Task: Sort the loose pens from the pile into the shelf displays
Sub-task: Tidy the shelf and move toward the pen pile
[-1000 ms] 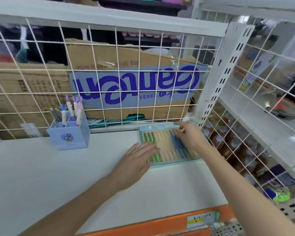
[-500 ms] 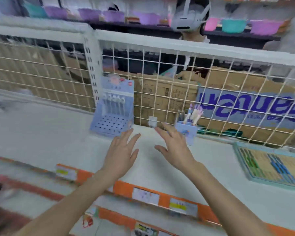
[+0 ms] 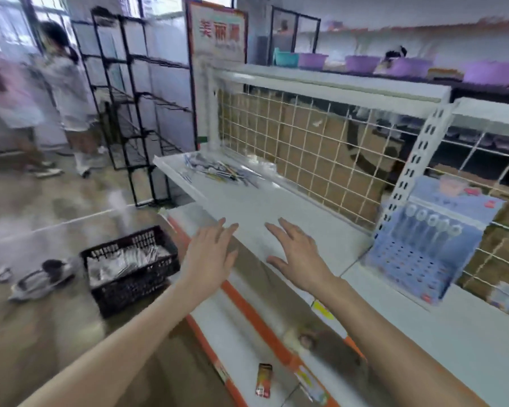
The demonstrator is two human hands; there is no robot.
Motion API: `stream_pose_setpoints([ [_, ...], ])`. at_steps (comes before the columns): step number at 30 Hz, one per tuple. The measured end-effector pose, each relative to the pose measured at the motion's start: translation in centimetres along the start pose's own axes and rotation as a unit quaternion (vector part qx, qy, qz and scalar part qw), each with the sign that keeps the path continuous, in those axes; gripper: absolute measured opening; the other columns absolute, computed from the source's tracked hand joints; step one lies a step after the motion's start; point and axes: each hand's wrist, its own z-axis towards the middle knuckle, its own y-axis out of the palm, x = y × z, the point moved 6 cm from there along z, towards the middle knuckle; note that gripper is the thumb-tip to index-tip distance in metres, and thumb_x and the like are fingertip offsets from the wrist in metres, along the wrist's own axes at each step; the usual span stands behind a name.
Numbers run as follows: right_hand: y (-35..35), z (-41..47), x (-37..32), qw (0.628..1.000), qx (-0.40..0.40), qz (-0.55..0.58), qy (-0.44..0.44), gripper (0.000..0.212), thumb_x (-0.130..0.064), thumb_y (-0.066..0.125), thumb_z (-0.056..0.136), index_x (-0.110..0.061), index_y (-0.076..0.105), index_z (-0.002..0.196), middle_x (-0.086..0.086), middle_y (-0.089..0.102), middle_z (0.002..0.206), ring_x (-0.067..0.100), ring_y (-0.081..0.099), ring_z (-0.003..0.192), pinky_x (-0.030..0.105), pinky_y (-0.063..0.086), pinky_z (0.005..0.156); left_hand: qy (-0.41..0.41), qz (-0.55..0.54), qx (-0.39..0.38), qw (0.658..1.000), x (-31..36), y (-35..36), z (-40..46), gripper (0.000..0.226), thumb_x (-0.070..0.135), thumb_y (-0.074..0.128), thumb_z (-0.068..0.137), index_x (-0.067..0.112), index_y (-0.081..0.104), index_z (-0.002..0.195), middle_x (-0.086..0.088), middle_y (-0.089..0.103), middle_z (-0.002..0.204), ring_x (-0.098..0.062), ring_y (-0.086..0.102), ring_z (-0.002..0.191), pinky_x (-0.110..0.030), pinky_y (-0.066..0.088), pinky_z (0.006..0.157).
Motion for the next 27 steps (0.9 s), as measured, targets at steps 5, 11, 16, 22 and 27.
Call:
stream_pose_setpoints([
  [5,2.6,6.3,-1.4,0.999,-0.023,0.029,-0.026,0.065,-0.035,0.05,0.094,-0.029,0.015,0.148,0.005,0.008,0.158,0.021,0.011,0.144,0.035,0.014,0.113,-0.026,0.011,0.004,1.0,-5.8,0.1,0.2,0.047,0.031,0.041,0.085,0.011,0.049,0.127,-0.016,0.055,0.124,-0.034,0.055,0.112,-0.049,0.048,0.092],
  [11,6.8,15.1,-0.3,0.996,-0.045,0.075,-0.022,0.066,-0.036,0.052,0.094,-0.028,0.016,0.149,0.005,0.007,0.158,0.021,0.008,0.145,0.036,0.011,0.115,-0.062,0.036,-0.009,0.997,-13.3,3.1,3.9,0.05,0.014,0.065,0.081,0.006,0.052,0.129,-0.021,0.054,0.128,-0.04,0.053,0.116,-0.053,0.045,0.096],
  [16,9.0,25.5,1.6,0.992,-0.049,0.117,-0.01,0.067,-0.036,0.054,0.093,-0.026,0.018,0.148,0.005,0.008,0.158,0.021,0.01,0.144,0.038,0.015,0.115,-0.1,0.042,-0.042,0.993,-20.1,6.7,11.0,0.052,0.031,0.047,0.089,0.014,0.043,0.138,-0.014,0.044,0.141,-0.034,0.042,0.129,-0.046,0.035,0.106],
  [22,8.9,37.5,4.4,0.985,-0.027,0.171,0.011,0.062,-0.028,0.06,0.089,-0.019,0.031,0.144,0.005,0.034,0.148,0.022,0.032,0.135,0.035,0.03,0.108,-0.108,0.033,-0.076,0.991,-26.0,10.9,19.1,0.051,0.028,0.05,0.095,0.02,0.035,0.143,-0.007,0.037,0.147,-0.026,0.036,0.134,-0.038,0.025,0.112],
  [27,11.0,42.7,5.6,0.979,-0.029,0.202,0.025,0.057,-0.024,0.061,0.089,-0.017,0.038,0.14,0.005,0.044,0.143,0.023,0.044,0.127,0.034,0.038,0.102,-0.12,0.014,-0.094,0.988,-30.0,13.9,22.3,0.05,0.027,0.052,0.094,0.017,0.038,0.141,-0.006,0.041,0.144,-0.024,0.039,0.132,-0.04,0.026,0.11],
])
